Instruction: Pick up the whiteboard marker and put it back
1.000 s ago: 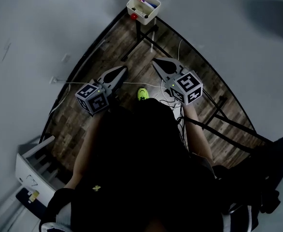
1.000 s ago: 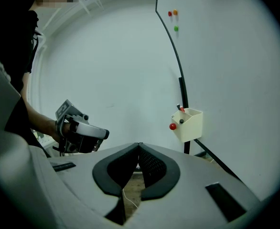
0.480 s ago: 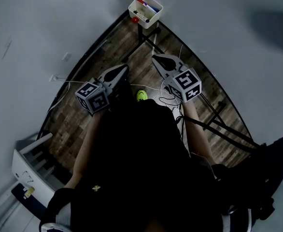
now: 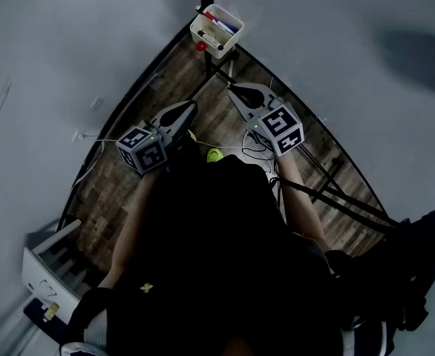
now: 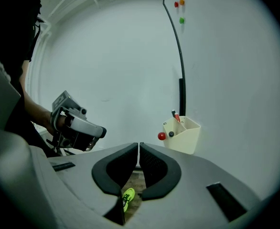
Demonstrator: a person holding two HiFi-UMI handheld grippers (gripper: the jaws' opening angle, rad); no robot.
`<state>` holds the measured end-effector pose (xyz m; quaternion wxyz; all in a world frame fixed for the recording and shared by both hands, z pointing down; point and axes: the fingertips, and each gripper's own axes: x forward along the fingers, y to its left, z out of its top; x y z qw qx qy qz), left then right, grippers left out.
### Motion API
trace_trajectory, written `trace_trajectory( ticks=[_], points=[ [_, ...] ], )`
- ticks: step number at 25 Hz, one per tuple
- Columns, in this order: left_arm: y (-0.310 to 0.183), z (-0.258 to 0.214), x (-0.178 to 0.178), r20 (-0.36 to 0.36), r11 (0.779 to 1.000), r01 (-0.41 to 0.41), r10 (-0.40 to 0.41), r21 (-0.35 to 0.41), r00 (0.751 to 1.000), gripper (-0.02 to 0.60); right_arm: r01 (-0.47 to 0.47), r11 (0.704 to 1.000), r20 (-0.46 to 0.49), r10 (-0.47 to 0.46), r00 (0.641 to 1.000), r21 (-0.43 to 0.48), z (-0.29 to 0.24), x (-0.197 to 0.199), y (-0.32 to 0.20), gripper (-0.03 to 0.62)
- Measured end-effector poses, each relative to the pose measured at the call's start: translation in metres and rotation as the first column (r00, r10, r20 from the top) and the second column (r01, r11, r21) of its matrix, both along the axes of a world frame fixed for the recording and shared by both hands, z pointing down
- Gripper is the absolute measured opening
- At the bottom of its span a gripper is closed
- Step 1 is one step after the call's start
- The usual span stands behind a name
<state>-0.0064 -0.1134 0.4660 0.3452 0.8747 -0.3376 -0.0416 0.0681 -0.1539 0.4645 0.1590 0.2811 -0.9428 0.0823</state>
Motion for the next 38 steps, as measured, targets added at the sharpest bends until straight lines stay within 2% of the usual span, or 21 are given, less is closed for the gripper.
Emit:
trace_trajectory(
  ticks=[7,12,18,25,32,38],
  points=[
    [-0.021,-0.002,-0.005,-0.009,1.0,-0.029,0.029,0.002,1.0,0.018,0.006,1.0,-0.058,-0.005,0.998,0.01,0.003,-0.014,-0.022,0.061],
    [-0.035,0.0,-0.01,-0.024,1.0,-0.023,0.023,-0.012,0.999,0.018,0.032,0.998,-0.182,-0.022,0.983,0.051,0.009,-0.018,-0.039,0.117],
    [-0.041,-0.001,-0.02,-0.026,1.0,-0.014,0.013,-0.019,1.0,0.018,0.052,0.996,-0.247,-0.032,0.969,0.075,0.012,-0.027,-0.055,0.176],
    [-0.045,0.007,-0.032,-0.013,0.999,-0.006,0.006,-0.038,1.0,0.018,0.095,0.988,-0.351,-0.048,0.935,0.119,0.019,-0.038,-0.069,0.206],
    [-0.051,0.012,-0.039,-0.031,0.998,0.004,-0.006,-0.055,0.999,0.018,0.112,0.98,-0.432,-0.031,0.901,0.164,0.026,-0.041,-0.087,0.23],
    [-0.052,0.012,-0.048,-0.037,0.997,0.017,-0.02,-0.071,0.999,0.018,0.154,0.97,-0.517,-0.035,0.855,0.188,0.031,-0.04,-0.098,0.23]
  ],
)
